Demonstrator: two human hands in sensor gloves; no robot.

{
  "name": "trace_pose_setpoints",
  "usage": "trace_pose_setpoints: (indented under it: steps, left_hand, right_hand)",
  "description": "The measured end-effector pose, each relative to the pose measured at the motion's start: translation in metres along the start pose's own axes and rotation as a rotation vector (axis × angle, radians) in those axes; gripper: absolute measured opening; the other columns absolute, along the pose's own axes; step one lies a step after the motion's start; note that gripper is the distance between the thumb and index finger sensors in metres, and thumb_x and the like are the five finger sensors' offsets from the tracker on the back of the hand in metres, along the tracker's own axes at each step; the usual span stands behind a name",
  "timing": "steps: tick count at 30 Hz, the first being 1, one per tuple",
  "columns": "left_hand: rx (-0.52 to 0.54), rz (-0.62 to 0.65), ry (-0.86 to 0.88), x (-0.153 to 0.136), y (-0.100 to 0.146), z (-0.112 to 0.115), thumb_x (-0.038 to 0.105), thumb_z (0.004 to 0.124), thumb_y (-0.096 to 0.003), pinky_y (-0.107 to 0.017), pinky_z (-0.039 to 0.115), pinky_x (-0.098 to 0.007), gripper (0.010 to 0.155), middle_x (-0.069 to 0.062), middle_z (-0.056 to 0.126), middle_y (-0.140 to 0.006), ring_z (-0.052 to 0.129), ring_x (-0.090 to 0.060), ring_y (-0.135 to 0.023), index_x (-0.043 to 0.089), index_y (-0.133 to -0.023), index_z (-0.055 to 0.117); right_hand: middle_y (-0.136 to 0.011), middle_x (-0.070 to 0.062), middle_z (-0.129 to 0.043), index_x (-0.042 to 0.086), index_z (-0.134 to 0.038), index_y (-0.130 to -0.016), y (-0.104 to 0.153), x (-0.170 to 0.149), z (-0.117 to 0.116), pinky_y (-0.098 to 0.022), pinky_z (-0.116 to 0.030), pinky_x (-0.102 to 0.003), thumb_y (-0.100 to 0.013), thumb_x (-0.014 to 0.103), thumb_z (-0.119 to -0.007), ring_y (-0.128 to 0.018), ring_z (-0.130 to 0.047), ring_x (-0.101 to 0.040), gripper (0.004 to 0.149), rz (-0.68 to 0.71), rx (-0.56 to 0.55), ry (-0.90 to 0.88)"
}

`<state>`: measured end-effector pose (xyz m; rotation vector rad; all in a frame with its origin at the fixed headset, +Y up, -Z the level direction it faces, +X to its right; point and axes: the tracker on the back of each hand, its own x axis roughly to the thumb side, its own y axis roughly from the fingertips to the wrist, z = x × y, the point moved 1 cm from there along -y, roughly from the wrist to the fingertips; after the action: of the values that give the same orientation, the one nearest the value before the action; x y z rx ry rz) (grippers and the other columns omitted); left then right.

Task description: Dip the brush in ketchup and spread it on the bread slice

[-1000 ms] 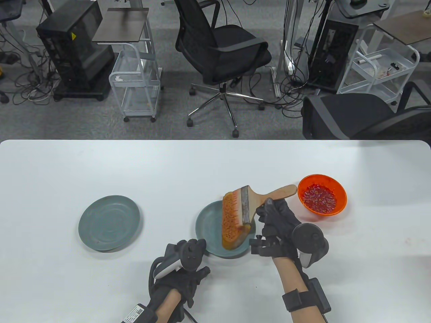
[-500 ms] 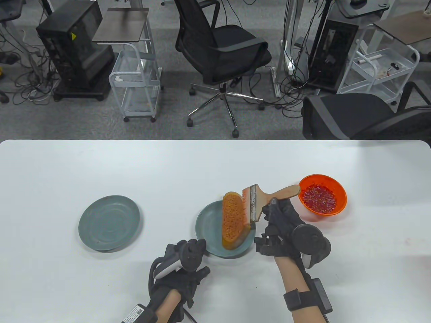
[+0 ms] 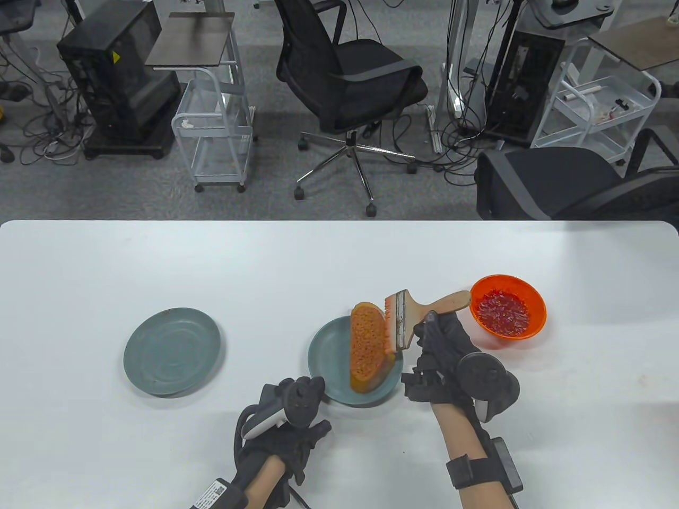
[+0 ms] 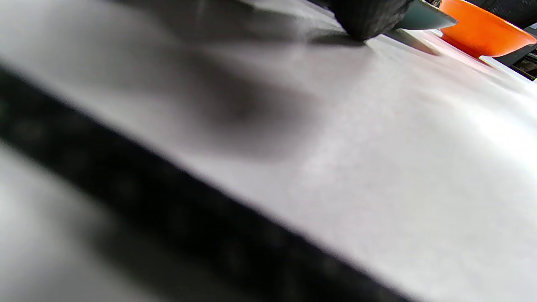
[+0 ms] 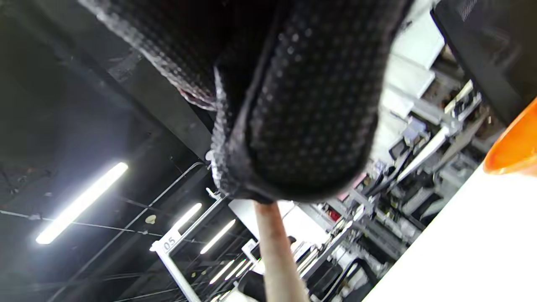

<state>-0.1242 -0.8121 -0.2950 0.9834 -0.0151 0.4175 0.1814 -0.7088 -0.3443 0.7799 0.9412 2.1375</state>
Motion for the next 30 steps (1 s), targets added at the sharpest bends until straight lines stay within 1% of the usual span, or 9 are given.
trace_pose_setpoints:
  steps: [4, 7, 12, 14, 19, 23, 26, 28, 30]
  left_hand:
    - [-0.002, -0.003, -0.003, 0.001, 0.0, 0.0, 0.051, 0.055, -0.0631, -0.067, 0.014, -0.066, 0.077, -0.011, 0.005, -0.117, 0.002, -0.044, -0.105, 0.025, -0.108, -0.001]
    - [0.0, -0.002, 0.0, 0.001, 0.0, 0.0, 0.051, 0.056, -0.063, -0.067, 0.014, -0.066, 0.077, -0.011, 0.005, -0.117, 0.002, -0.044, -0.105, 0.025, -0.108, -0.001]
    - [0.002, -0.003, -0.002, 0.001, -0.001, 0.0, 0.051, 0.055, -0.063, -0.067, 0.014, -0.066, 0.077, -0.011, 0.005, -0.117, 0.002, -0.044, -0.106, 0.025, -0.108, -0.001]
    - [0.002, -0.004, -0.003, 0.001, -0.001, 0.0, 0.051, 0.056, -0.063, -0.067, 0.014, -0.066, 0.077, -0.011, 0.005, -0.117, 0.002, -0.044, -0.106, 0.025, -0.108, -0.001]
    - [0.0, -0.007, -0.005, 0.001, -0.001, 0.0, 0.051, 0.055, -0.0631, -0.067, 0.014, -0.066, 0.077, -0.011, 0.005, -0.117, 0.002, -0.044, -0.106, 0.025, -0.108, -0.002]
    - [0.0, -0.005, -0.002, 0.001, -0.001, 0.0, 0.051, 0.056, -0.0631, -0.067, 0.014, -0.066, 0.077, -0.011, 0.005, -0.117, 0.001, -0.044, -0.106, 0.025, -0.108, -0.002]
    - [0.001, -0.004, 0.0, 0.0, -0.001, 0.0, 0.051, 0.056, -0.063, -0.067, 0.014, -0.066, 0.077, -0.011, 0.005, -0.117, 0.001, -0.044, -0.106, 0.025, -0.108, -0.001]
    - [0.0, -0.005, -0.002, 0.001, -0.001, 0.0, 0.051, 0.056, -0.063, -0.067, 0.014, -0.066, 0.077, -0.011, 0.005, -0.117, 0.001, -0.044, -0.106, 0.025, -0.108, -0.001]
    - [0.0, -0.005, -0.002, 0.001, -0.001, 0.0, 0.051, 0.056, -0.063, -0.067, 0.014, -0.066, 0.077, -0.011, 0.005, -0.117, 0.002, -0.044, -0.106, 0.025, -0.108, -0.002]
  right_hand:
    - [-0.061, -0.036, -0.093, -0.014, -0.083, -0.085, 0.009, 0.005, -0.022, -0.02, -0.103, -0.029, -0.054, 0.02, -0.086, -0.035, -0.114, -0.026, 0.046, -0.116, 0.196, -0.165]
    - [-0.061, -0.036, -0.094, -0.014, -0.084, -0.085, 0.011, 0.017, -0.03, -0.02, -0.104, -0.028, -0.053, 0.02, -0.087, -0.034, -0.115, -0.025, 0.046, -0.002, 0.223, -0.026]
    - [-0.061, -0.034, -0.095, -0.012, -0.084, -0.085, 0.004, 0.02, -0.009, -0.02, -0.104, -0.026, -0.053, 0.022, -0.086, -0.035, -0.115, -0.022, 0.047, 0.163, 0.053, 0.19]
    - [-0.061, -0.033, -0.095, -0.011, -0.083, -0.085, 0.001, 0.019, -0.002, -0.021, -0.104, -0.025, -0.054, 0.023, -0.085, -0.036, -0.115, -0.021, 0.047, 0.161, 0.026, 0.172]
    - [-0.062, -0.034, -0.094, -0.012, -0.083, -0.085, 0.006, 0.011, -0.017, -0.021, -0.103, -0.027, -0.054, 0.022, -0.086, -0.036, -0.115, -0.023, 0.047, -0.01, 0.149, -0.104]
    - [-0.062, -0.036, -0.094, -0.013, -0.083, -0.085, 0.011, 0.005, -0.029, -0.021, -0.103, -0.029, -0.053, 0.02, -0.086, -0.035, -0.114, -0.025, 0.046, -0.065, 0.215, -0.108]
    - [-0.062, -0.035, -0.094, -0.013, -0.083, -0.086, 0.007, 0.005, -0.017, -0.021, -0.103, -0.028, -0.054, 0.021, -0.086, -0.036, -0.115, -0.023, 0.047, 0.018, 0.12, 0.025]
    - [-0.062, -0.033, -0.094, -0.011, -0.083, -0.086, 0.002, 0.011, -0.001, -0.021, -0.104, -0.027, -0.054, 0.022, -0.085, -0.036, -0.115, -0.021, 0.046, 0.16, -0.008, 0.16]
    - [-0.063, -0.031, -0.095, -0.01, -0.083, -0.086, -0.001, 0.012, 0.004, -0.021, -0.104, -0.025, -0.054, 0.024, -0.084, -0.036, -0.115, -0.02, 0.046, 0.168, -0.007, 0.15]
